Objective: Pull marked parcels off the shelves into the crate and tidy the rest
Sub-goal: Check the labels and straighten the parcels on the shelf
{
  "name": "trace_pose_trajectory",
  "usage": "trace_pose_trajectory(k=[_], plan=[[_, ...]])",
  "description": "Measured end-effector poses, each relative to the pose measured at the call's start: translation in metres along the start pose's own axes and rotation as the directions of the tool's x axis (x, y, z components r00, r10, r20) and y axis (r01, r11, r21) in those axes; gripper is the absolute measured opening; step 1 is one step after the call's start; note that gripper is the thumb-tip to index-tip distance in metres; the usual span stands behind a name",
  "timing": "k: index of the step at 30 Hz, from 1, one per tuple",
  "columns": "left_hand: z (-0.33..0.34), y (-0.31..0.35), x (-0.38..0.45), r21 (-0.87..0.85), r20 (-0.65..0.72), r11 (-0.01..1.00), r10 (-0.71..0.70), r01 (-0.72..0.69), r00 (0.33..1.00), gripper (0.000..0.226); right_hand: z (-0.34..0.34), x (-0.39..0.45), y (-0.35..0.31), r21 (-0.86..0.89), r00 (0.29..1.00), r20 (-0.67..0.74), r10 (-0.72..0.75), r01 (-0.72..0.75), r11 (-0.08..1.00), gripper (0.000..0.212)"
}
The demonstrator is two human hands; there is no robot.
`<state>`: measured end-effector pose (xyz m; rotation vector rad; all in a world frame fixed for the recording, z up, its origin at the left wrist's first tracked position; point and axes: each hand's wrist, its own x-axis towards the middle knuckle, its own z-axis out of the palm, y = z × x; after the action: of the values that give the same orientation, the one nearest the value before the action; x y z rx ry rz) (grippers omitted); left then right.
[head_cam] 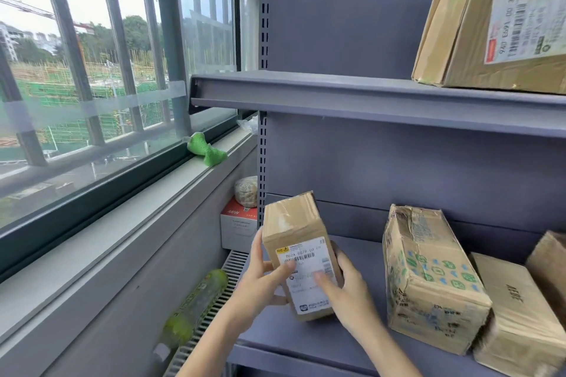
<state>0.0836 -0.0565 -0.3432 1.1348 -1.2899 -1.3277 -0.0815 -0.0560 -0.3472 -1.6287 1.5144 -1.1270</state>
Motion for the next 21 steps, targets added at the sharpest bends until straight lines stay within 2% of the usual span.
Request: trace_pose_trajectory(k=[5, 7, 9, 12, 14, 16, 18, 19, 21], plan=[[0.010, -0.005, -0.003, -0.099, -0.105, 0.994, 0.033, -0.044, 0.994, 0.093, -0.014, 0.005, -0.013, -0.203, 0.954, -0.100, -0.284, 0.260, 0.944, 0.041], [0.012, -0.007, -0.006, -0.094, -0.139, 0.994, 0.038, -0.051, 0.990, 0.082, -0.014, 0.006, -0.009, -0.260, 0.937, -0.112, -0.332, 0.294, 0.920, 0.039], [0.008, -0.010, -0.005, 0.034, -0.236, 0.996, 0.084, -0.078, 0.968, 0.060, -0.012, 0.008, -0.001, -0.282, 0.931, -0.097, -0.351, 0.313, 0.907, 0.037], [-0.003, -0.024, 0.001, 0.379, -0.307, 0.924, 0.180, -0.054, 0.934, 0.032, -0.004, 0.009, 0.014, -0.378, 0.943, 0.026, -0.333, 0.317, 0.870, 0.034], [-0.006, -0.029, 0.002, 0.434, -0.289, 0.900, 0.184, -0.043, 0.939, 0.029, 0.006, 0.010, 0.023, -0.487, 0.918, 0.067, -0.390, 0.372, 0.791, 0.034], [-0.008, -0.035, 0.005, 0.466, -0.273, 0.884, 0.182, -0.036, 0.945, 0.036, 0.013, 0.012, 0.027, -0.555, 0.889, 0.086, -0.449, 0.418, 0.720, 0.042], [-0.009, -0.042, 0.010, 0.573, -0.227, 0.816, 0.248, -0.077, 0.942, 0.053, 0.015, 0.017, 0.028, -0.578, 0.873, 0.097, -0.479, 0.441, 0.687, 0.057], [-0.011, -0.043, 0.013, 0.658, -0.207, 0.747, 0.303, -0.097, 0.930, 0.062, 0.015, 0.020, 0.029, -0.592, 0.866, 0.109, -0.488, 0.451, 0.668, 0.063], [-0.014, -0.048, 0.023, 0.862, -0.081, 0.481, 0.442, -0.160, 0.893, 0.074, 0.013, 0.026, 0.032, -0.624, 0.846, 0.160, -0.509, 0.487, 0.612, 0.068]])
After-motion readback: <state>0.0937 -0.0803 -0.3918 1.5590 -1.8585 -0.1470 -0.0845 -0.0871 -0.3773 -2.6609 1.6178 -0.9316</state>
